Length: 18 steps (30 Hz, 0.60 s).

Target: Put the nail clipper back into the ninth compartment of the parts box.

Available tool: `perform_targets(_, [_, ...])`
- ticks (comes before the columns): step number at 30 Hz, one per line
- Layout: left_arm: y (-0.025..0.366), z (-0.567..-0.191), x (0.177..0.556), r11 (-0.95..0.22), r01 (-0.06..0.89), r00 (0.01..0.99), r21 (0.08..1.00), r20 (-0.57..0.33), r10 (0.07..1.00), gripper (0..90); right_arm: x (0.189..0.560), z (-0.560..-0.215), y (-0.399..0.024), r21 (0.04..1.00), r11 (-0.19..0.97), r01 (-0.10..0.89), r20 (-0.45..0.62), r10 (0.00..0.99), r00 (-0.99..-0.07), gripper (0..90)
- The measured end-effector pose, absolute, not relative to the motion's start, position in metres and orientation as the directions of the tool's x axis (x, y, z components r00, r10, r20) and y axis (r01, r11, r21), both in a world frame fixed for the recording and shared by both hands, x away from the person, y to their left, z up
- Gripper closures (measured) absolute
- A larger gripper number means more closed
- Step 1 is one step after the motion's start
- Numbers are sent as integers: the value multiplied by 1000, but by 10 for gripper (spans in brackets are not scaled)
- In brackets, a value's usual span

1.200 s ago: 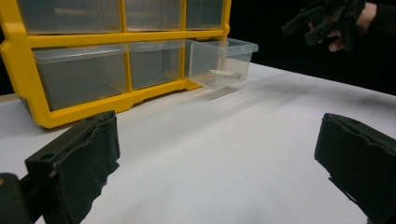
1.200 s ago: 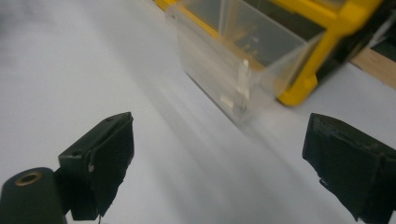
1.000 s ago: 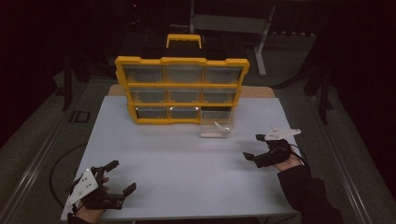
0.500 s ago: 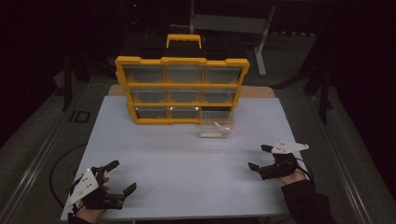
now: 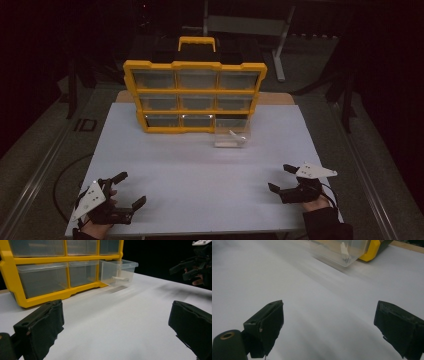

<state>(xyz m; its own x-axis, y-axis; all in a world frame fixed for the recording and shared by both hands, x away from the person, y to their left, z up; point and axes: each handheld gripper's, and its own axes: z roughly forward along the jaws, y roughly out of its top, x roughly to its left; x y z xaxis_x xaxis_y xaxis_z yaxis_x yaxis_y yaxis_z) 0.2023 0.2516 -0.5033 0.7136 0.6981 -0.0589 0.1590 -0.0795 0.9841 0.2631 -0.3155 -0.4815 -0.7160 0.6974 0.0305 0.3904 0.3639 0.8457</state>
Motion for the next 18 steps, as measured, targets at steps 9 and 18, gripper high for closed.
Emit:
perform_targets(9, [251,-503,203,-84,158,715,984,-55,697,7,248,-490,-321,870,321,375,25,729,-684,93])
perform_targets(18, [250,-504,203,-83,163,717,983,-60,695,7,248,-498,-317,874,311,373,37,723,-690,93])
